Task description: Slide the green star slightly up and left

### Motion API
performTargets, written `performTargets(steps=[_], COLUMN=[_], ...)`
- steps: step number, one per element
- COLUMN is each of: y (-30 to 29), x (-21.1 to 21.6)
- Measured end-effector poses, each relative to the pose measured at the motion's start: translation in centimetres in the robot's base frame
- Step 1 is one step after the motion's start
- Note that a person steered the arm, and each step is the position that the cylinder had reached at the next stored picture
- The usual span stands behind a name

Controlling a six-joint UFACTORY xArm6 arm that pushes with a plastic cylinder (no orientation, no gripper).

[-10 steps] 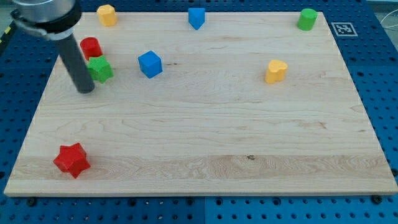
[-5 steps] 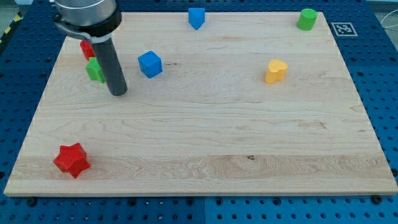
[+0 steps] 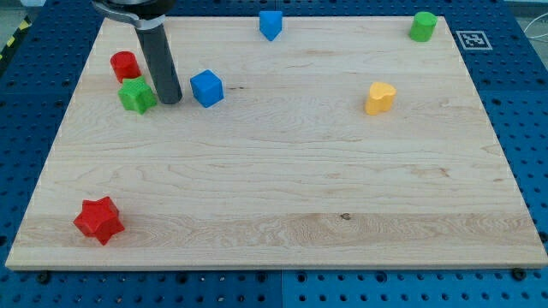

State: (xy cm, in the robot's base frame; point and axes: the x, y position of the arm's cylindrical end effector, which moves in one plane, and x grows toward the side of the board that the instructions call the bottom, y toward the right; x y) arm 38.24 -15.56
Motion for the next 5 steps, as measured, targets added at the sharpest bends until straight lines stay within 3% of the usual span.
performTargets(steps=[3, 5], y=[-2.0, -0.3], x=[0.0, -1.1])
